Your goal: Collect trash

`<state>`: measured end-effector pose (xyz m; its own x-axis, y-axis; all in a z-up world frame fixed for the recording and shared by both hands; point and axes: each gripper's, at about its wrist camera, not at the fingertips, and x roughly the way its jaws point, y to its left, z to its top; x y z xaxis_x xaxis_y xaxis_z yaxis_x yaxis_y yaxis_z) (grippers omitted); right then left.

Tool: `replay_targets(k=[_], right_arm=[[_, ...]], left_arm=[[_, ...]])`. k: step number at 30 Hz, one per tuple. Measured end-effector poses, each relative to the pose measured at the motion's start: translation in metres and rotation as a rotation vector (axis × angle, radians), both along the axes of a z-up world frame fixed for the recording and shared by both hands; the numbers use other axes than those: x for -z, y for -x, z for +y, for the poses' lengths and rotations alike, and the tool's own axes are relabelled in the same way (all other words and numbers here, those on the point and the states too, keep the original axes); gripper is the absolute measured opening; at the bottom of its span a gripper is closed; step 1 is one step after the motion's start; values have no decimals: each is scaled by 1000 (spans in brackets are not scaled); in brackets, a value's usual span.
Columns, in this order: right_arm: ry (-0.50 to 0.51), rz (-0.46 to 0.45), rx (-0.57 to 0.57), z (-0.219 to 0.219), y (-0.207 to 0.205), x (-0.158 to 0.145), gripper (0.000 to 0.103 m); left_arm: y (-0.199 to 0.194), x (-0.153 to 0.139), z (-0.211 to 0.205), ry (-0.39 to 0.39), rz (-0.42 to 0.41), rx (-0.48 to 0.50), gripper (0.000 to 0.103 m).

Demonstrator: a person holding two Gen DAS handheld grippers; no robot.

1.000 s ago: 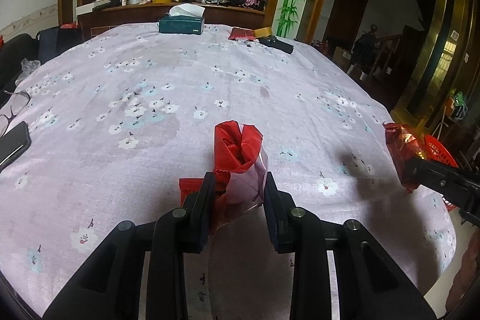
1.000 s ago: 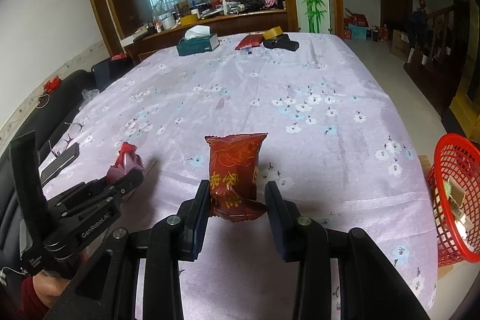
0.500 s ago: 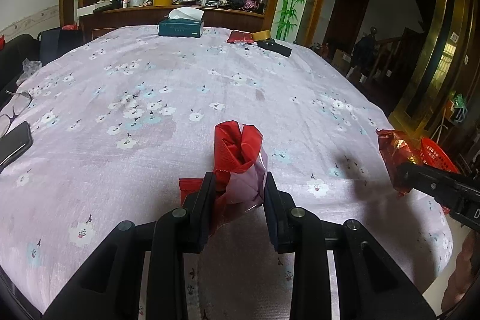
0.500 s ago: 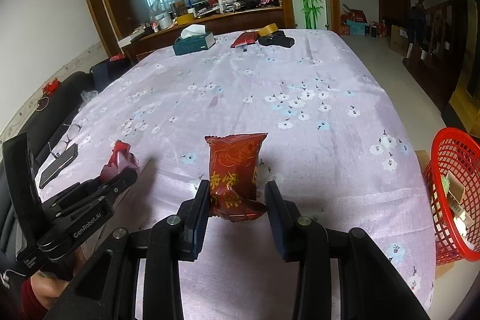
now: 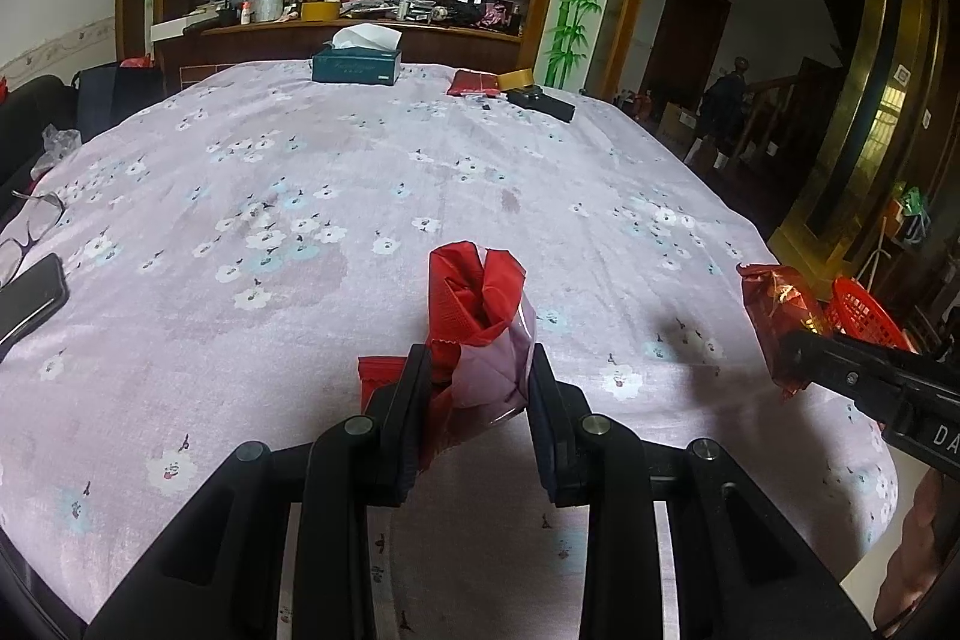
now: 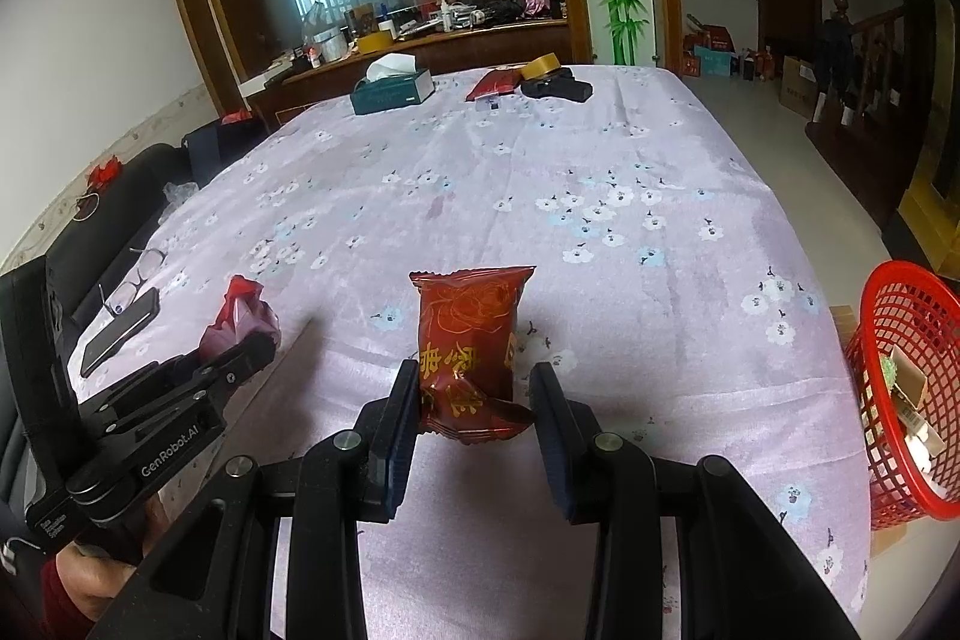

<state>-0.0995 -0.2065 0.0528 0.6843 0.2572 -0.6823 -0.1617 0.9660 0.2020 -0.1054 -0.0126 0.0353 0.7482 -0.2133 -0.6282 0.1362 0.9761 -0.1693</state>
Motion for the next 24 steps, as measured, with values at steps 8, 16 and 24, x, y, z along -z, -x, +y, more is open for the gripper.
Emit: replay_targets(k=[8,16,24], right_arm=[[-15,-13,5,-7,5,-4,40],[-39,-19,24,-20,8,-4,40],[-57,-27,40,-33,10,-5,40]], left_arm=[[2,-6,-10,-10,-9,19,29],[3,-10,-19,-23,-13,29,29],[3,-14,-30,-36,-19,43,29]])
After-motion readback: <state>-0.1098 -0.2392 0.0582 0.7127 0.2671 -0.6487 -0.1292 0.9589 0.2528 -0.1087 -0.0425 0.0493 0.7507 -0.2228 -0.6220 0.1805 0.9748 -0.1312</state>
